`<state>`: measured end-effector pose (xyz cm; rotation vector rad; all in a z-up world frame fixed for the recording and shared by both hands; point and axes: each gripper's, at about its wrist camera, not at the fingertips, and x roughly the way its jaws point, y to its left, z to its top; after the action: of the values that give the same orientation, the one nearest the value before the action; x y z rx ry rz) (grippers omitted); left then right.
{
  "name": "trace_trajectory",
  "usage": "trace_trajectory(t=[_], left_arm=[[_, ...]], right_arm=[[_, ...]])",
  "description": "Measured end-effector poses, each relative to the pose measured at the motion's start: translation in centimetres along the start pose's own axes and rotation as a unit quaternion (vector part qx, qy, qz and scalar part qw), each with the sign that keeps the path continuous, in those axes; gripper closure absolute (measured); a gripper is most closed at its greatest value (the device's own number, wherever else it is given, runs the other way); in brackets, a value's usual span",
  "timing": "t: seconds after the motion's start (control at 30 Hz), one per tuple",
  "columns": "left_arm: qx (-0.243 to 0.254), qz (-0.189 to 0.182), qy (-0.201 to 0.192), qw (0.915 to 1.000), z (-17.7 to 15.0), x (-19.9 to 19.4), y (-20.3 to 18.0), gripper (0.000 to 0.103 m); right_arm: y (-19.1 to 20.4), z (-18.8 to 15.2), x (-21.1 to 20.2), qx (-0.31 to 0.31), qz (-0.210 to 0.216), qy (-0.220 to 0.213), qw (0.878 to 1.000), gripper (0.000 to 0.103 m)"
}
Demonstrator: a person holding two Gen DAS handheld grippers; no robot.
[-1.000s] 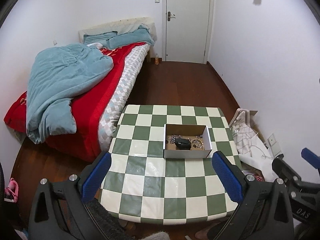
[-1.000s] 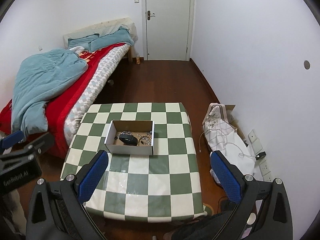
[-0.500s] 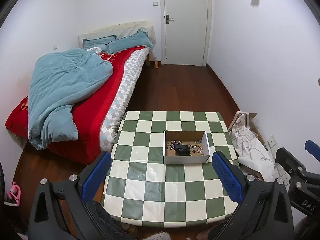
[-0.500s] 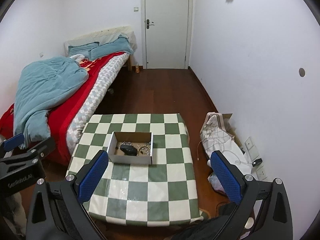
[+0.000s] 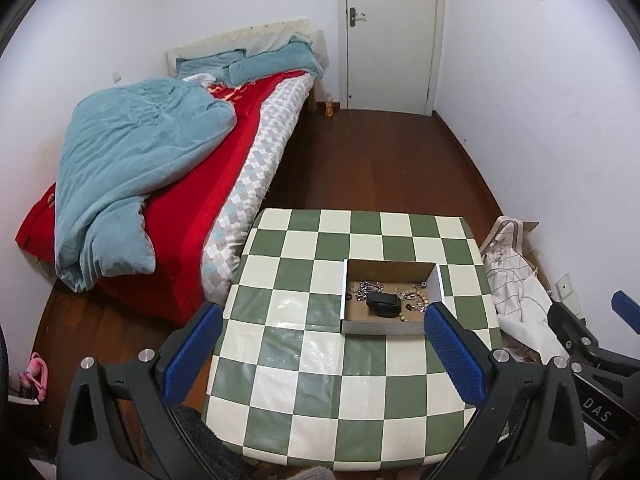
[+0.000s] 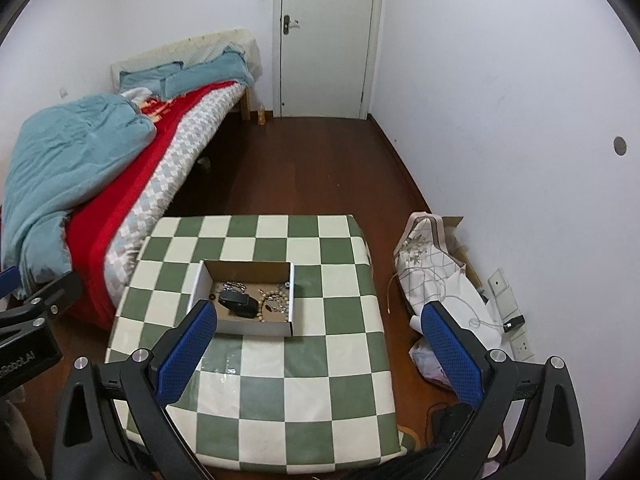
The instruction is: Organize jewelry
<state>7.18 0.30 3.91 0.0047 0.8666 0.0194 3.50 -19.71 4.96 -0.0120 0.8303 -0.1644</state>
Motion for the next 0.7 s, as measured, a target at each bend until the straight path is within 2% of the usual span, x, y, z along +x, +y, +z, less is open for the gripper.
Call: trace_trajectory(t=[0.3, 0.7], left_arm=[[0.0, 0.001, 0.019, 0.9998, 0.6, 2.5, -0.8, 0.0], [0.001, 0.001, 0.028, 0.9996, 0.6, 3.3, -1.0, 0.0]], right_arm=[[0.6, 0.7, 3.7, -0.005, -0.005, 0.027, 1.0, 0.0], [0.4, 0.9, 4.1, -0.003, -0.002, 0.034, 0.999, 0.0]])
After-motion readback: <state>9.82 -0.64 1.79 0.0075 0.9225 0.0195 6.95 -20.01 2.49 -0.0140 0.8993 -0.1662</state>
